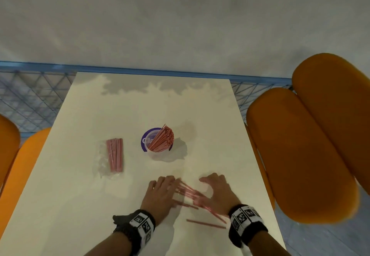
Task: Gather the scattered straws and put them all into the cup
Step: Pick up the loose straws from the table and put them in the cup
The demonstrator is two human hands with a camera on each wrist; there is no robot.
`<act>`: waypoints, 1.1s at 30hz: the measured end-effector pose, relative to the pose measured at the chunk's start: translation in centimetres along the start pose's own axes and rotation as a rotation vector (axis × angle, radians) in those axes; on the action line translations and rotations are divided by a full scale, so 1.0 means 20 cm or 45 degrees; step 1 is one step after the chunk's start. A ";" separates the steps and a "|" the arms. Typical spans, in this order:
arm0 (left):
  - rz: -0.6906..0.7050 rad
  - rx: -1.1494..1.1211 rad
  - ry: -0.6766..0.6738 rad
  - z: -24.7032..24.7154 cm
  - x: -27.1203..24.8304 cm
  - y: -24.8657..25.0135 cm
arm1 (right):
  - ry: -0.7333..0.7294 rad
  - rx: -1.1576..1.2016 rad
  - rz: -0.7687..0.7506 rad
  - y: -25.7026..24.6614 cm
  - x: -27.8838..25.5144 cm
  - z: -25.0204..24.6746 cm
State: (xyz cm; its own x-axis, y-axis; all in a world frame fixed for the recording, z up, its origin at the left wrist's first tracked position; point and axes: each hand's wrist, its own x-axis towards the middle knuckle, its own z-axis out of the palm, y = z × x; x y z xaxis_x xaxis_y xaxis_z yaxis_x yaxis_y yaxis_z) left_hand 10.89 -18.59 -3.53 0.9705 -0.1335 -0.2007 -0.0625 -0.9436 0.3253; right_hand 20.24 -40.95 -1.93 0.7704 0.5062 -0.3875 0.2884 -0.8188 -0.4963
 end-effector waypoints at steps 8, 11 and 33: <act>0.173 0.065 -0.279 -0.02 0.11 0.00 | -0.007 0.053 -0.162 0.12 -0.16 0.14; 0.254 -0.002 -0.155 -0.01 0.10 0.05 | 0.000 0.118 -0.189 0.07 -0.12 0.13; -0.083 -0.741 -0.134 0.12 -0.07 0.11 | 0.267 0.044 0.122 -0.02 -0.35 0.33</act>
State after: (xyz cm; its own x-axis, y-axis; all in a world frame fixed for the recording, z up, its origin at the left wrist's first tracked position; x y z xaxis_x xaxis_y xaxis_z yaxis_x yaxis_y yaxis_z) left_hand 8.83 -21.16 -4.70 0.9379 -0.1380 -0.3184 0.1635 -0.6335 0.7563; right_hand 11.02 -42.32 -4.20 0.8956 0.3563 -0.2664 0.1912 -0.8490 -0.4925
